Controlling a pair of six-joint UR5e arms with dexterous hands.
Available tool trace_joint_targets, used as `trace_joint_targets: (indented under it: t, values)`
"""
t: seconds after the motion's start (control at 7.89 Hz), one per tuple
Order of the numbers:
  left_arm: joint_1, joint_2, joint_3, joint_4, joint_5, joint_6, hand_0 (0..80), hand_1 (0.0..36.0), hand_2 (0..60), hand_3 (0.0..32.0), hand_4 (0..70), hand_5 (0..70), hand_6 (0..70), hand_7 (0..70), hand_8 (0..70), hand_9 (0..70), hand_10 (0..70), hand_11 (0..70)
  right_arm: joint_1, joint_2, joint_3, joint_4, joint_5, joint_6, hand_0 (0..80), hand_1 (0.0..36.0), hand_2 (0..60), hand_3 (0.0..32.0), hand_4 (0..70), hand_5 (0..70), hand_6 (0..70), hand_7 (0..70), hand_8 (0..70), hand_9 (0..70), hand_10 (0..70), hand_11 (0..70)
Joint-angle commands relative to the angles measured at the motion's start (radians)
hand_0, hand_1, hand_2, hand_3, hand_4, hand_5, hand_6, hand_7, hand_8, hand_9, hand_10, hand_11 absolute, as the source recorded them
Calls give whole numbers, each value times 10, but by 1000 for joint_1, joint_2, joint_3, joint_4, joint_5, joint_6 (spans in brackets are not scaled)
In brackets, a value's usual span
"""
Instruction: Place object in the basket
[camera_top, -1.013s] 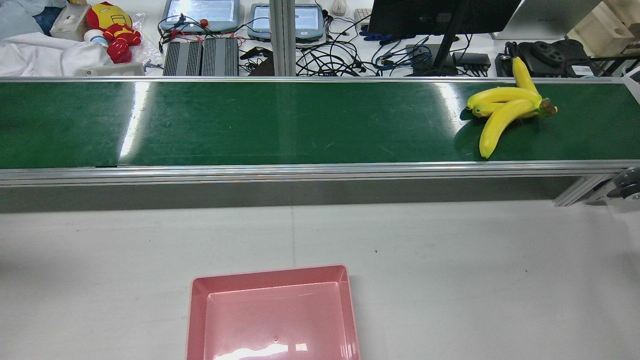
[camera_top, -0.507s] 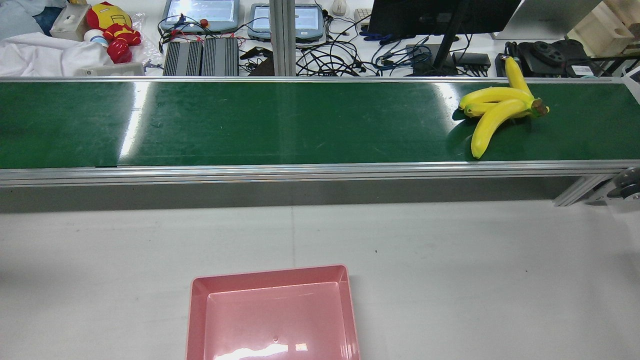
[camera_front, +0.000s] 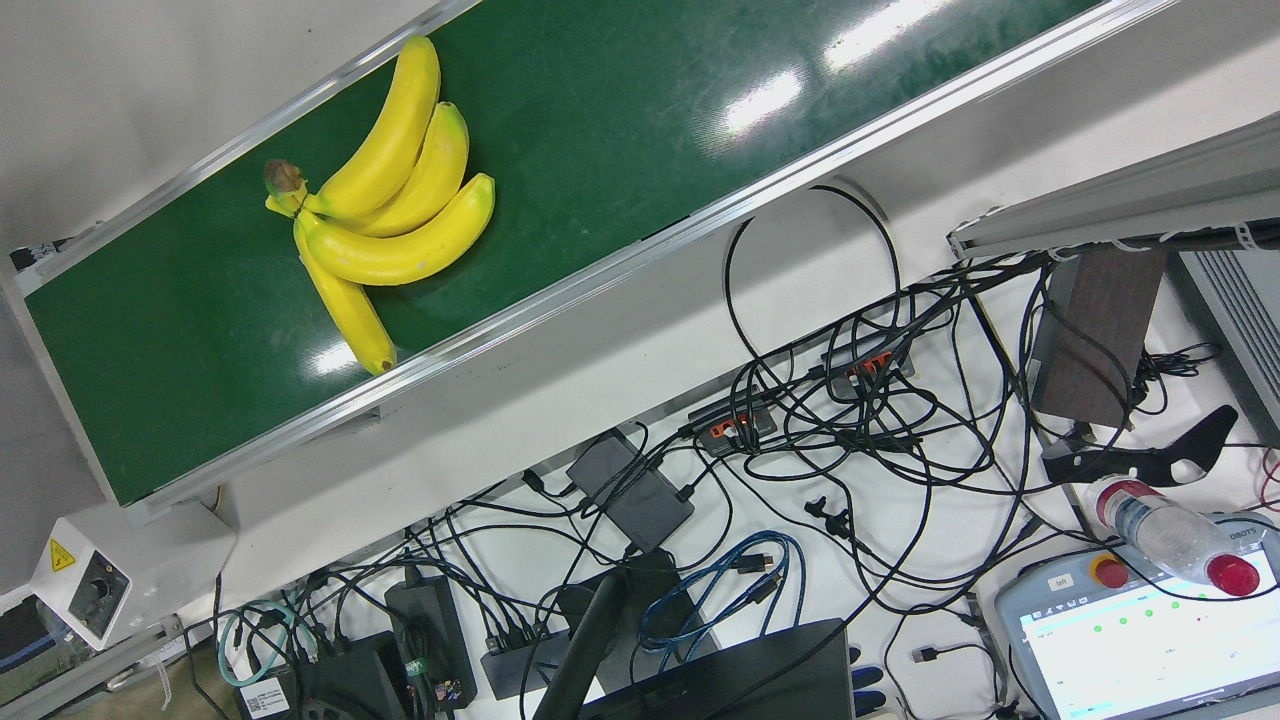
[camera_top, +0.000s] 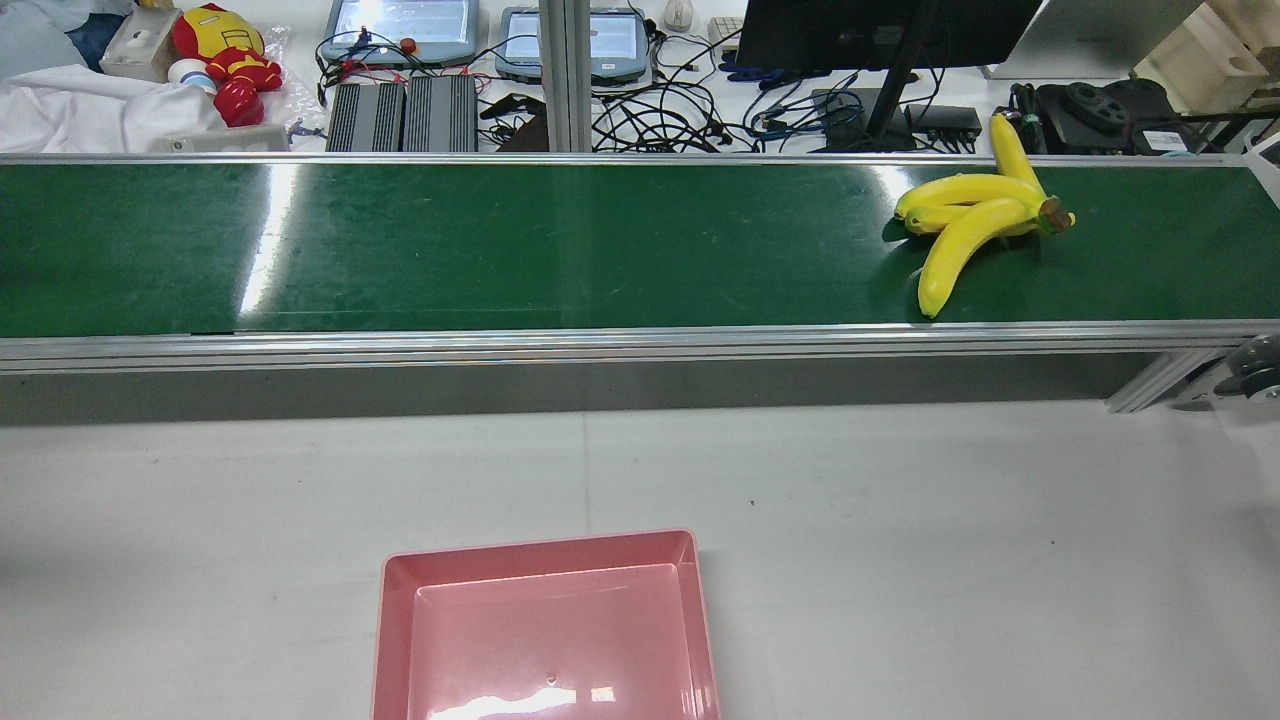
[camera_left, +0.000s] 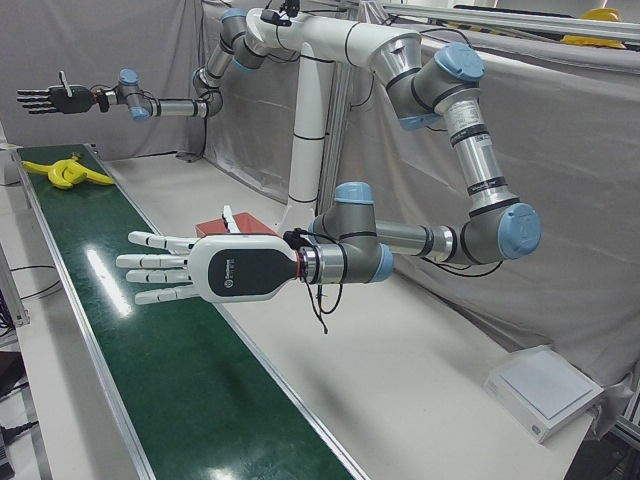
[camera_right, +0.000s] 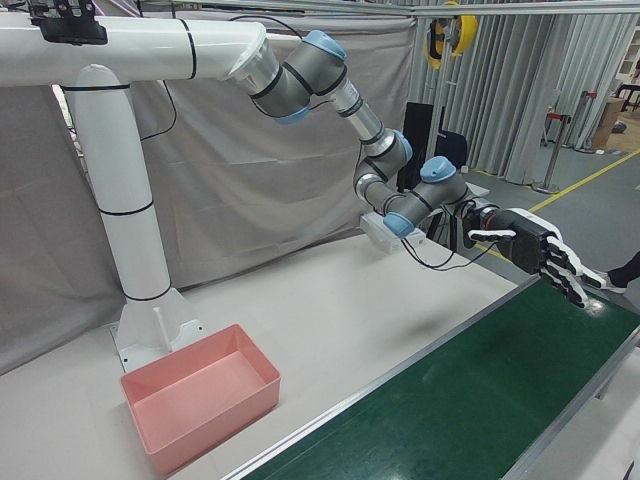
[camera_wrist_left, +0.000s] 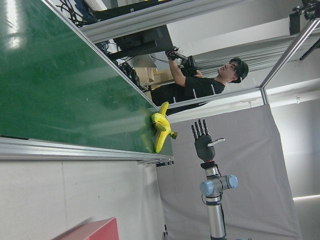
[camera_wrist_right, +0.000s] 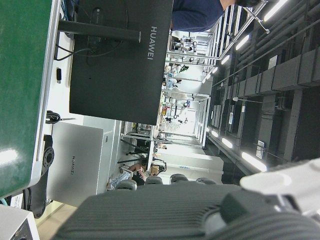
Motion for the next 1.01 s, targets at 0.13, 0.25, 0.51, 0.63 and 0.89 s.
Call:
trace_joint_targets:
  t: [0.13,0.25,0.51,0.63,0.89]
  values:
    - [-3,33,-48,23,-1,-1,515,109,0,76,124,138,6,68,93,102,30,57,0,1,-1,0,0,-1,0,0,0,0,0,0,0,0,0,0,0,0]
    - [-11,36,-51,30,1,-3,512,112,0,80,118,138,4,68,92,102,30,58,0,1,-1,0,0,0,0,0,0,0,0,0,0,0,0,0,0,0]
    - [1,70,-48,27,-2,-1,520,117,0,100,115,129,0,65,81,91,33,64,0,1,-2,0,0,-1,0,0,0,0,0,0,0,0,0,0,0,0]
    - [6,72,-38,27,-2,5,519,117,0,88,126,136,0,66,80,90,36,67,0,1,-2,0,0,-1,0,0,0,0,0,0,0,0,0,0,0,0]
    - [37,59,22,7,-5,11,523,127,0,76,150,138,0,67,72,89,49,87,0,1,-1,0,0,-1,0,0,0,0,0,0,0,0,0,0,0,0]
